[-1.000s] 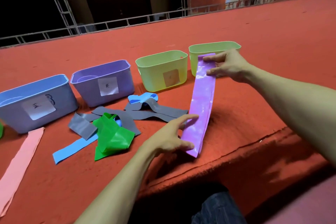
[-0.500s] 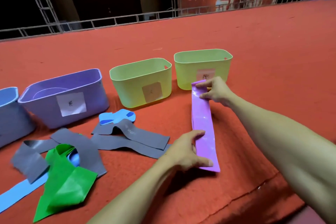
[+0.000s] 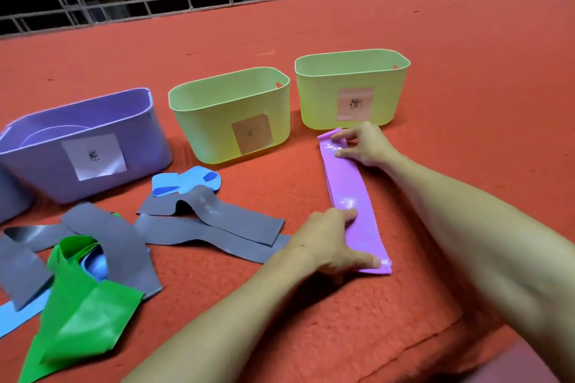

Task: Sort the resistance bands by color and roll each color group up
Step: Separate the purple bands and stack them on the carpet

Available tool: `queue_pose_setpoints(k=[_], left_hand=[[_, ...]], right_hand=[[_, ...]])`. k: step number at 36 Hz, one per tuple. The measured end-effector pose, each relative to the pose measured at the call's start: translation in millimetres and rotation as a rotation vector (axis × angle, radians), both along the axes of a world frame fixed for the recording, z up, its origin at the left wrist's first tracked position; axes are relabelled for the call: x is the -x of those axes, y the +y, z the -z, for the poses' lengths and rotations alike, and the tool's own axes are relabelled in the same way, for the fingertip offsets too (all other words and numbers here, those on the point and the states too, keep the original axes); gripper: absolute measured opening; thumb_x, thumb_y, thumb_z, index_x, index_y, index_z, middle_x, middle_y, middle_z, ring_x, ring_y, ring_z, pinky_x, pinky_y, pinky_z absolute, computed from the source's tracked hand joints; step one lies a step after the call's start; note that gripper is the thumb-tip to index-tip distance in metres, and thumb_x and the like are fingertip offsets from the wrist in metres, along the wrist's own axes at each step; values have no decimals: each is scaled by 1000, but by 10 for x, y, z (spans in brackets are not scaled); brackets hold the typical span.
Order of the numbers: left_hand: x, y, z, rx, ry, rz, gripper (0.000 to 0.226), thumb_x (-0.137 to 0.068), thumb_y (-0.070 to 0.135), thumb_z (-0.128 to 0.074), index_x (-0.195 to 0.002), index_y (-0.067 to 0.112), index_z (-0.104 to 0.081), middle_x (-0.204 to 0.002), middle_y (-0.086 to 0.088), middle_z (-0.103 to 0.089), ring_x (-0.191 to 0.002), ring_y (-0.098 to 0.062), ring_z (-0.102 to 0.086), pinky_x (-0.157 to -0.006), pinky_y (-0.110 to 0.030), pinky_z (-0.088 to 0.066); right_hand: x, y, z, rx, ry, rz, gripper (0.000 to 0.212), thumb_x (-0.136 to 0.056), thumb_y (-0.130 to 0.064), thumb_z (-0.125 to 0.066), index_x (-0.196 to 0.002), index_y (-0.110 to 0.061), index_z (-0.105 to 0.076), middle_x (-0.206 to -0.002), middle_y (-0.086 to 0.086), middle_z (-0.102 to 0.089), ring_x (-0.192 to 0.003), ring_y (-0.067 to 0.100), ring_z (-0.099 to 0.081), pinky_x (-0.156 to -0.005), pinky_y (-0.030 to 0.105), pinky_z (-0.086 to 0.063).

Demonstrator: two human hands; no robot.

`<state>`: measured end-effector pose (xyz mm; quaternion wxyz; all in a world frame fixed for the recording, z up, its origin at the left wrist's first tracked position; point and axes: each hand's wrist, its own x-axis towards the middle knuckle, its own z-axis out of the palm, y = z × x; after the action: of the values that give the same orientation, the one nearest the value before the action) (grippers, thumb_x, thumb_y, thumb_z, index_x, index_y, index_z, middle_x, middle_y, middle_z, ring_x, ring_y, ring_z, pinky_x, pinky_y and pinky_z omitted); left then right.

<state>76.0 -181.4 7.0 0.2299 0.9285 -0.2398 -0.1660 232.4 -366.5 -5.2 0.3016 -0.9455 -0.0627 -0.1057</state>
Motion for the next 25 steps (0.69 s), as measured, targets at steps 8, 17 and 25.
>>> queue_pose_setpoints(k=[8,17,25], left_hand=[[-133,10,-254,203,-80,16,50,-75,54,-74,-111,19,-70,-71,-4,-63,-84,-21,-60,-57,-22,-35],[-480,24,-95,-25,-219,185,92,-77,61,-67,-149,17,-33,-160,-4,-14,-147,-17,-9,-120,-34,-10],[-457,40,128,-221,-159,313,114,-76,74,-56,-154,20,6,-161,5,15,-147,-13,15,-120,-46,8]], right_hand=[[82,-43,134,6,-69,65,34,-78,-27,-78,-107,-10,-73,-133,10,-59,-116,25,-60,-101,30,-41],[143,-41,132,4,-61,53,34,-84,-29,-70,-115,-14,-70,-130,4,-62,-116,24,-60,-101,34,-42],[92,-21,138,191,40,-31,86,-75,-71,-58,-144,-21,-42,-155,-6,-31,-129,28,-43,-110,38,-31]])
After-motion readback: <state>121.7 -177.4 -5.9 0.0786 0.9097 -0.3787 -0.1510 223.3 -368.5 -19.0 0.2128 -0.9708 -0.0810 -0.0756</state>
